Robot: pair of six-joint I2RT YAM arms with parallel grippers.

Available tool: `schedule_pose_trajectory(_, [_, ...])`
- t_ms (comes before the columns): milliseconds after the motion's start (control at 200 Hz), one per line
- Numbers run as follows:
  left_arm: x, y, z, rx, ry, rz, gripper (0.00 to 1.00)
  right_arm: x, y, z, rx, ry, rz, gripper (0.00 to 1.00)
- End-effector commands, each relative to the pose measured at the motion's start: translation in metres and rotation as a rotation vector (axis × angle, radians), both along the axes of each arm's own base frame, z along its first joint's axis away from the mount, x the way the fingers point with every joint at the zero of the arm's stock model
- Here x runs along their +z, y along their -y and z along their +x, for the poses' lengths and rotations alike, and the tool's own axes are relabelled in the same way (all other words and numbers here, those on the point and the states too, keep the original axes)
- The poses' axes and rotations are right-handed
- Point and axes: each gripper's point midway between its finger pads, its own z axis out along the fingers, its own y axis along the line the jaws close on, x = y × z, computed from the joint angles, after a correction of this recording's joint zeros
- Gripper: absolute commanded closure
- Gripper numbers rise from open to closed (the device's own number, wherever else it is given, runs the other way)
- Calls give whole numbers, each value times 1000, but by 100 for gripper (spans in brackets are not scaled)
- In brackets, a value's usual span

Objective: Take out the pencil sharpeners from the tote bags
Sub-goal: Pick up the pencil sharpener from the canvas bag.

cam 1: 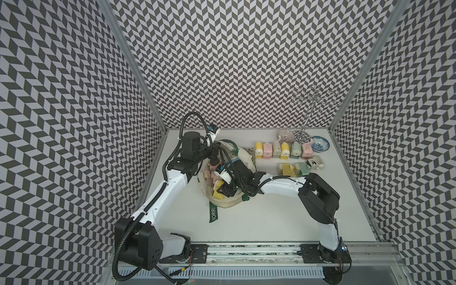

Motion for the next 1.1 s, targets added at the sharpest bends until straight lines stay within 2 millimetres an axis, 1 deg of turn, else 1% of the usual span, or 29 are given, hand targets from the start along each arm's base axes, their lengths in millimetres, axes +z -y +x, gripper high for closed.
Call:
schedule_pose_trajectory(0, [44, -4, 1, 12, 138, -35, 100, 15, -10, -21, 87, 10, 55, 43])
schedule_pose_trajectory(50, [46, -4, 1, 11, 140, -36, 100, 20, -11, -28, 115, 13, 70, 42])
schedule_pose_trajectory(120, [45, -5, 1, 14, 140, -36, 100, 20, -10, -33, 132, 16, 74, 39])
schedule_pose_trajectory(230, [45, -4, 1, 14, 139, -35, 100, 13, -9, -32, 129, 14, 55, 35])
schedule_pose_trajectory(350, [47, -4, 1, 12, 142, -34, 100, 13, -13, -35, 143, -6, 70, 34])
schedule_pose_trajectory(471, [47, -4, 0, 14, 144, -31, 100, 18, -14, -29, 115, 2, 82, 42])
schedule_pose_trajectory(576, [45, -3, 0, 14, 142, -28, 100, 22, -15, -30, 116, 2, 87, 55])
schedule_pose_trajectory(656, [46, -4, 0, 16, 143, -27, 100, 28, -13, -31, 112, 3, 94, 60])
schedule_pose_trajectory(711, [46, -4, 0, 17, 144, -26, 100, 35, -11, -32, 109, 11, 106, 61])
schedule_pose_trajectory(801, [46, -4, 0, 22, 142, -25, 100, 53, -4, -35, 102, 36, 133, 64])
schedule_pose_trajectory(886, [45, -5, 1, 24, 138, -24, 100, 75, 5, -40, 101, 67, 164, 66])
schedule_pose_trajectory(1026, [45, -5, 1, 26, 140, -22, 100, 109, 31, -54, 107, 138, 199, 67])
schedule_pose_trajectory(1097, [46, -6, 1, 28, 142, -23, 100, 129, 47, -56, 73, 190, 210, 67])
